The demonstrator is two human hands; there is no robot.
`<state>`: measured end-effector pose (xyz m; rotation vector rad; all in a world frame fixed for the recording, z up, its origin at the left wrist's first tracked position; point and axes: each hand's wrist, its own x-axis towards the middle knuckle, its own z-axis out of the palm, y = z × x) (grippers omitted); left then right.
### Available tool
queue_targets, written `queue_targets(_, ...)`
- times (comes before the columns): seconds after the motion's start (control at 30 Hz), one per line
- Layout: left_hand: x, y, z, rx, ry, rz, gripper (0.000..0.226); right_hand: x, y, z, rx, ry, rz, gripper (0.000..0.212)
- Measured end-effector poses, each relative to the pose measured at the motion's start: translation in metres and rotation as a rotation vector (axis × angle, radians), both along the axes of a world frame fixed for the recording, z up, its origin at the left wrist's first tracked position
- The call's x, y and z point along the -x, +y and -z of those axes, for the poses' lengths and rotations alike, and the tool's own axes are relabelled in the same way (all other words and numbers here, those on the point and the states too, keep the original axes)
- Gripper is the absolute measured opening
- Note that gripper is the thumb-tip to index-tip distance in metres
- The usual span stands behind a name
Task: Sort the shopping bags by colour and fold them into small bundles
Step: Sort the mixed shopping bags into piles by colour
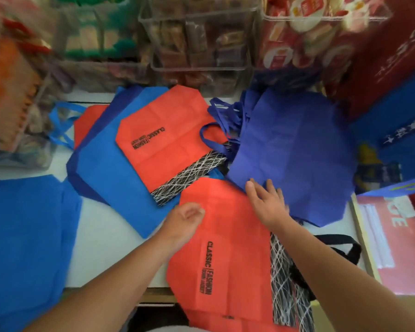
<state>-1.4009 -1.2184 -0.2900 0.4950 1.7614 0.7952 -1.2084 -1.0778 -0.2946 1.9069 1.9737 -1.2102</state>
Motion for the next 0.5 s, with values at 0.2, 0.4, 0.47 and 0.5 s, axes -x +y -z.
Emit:
queue_targets(0.2, 0.081, -0.002, 0.003, 0.044, 0.304, -0.342, 0.018, 0.003, -0.012, 0.028, -0.024, -0.132, -0.084, 0.062)
queue_targets(0.4, 0.102, 0.017, 0.022, 0.130, 0.126, -0.552, 0.027, -0.003, 0.003, 0.034, -0.069, -0.155, -0.084, 0.053)
queue_targets(0.47, 0.103, 0.023, 0.025, 0.136, 0.072, -0.585, 0.027, -0.010, 0.016, 0.035, -0.072, -0.161, -0.098, 0.049)
queue_targets(0.5, 0.105, 0.025, 0.025, 0.136, 0.082, -0.575, 0.032, -0.013, 0.025, 0.034, -0.058, -0.175, -0.114, 0.047)
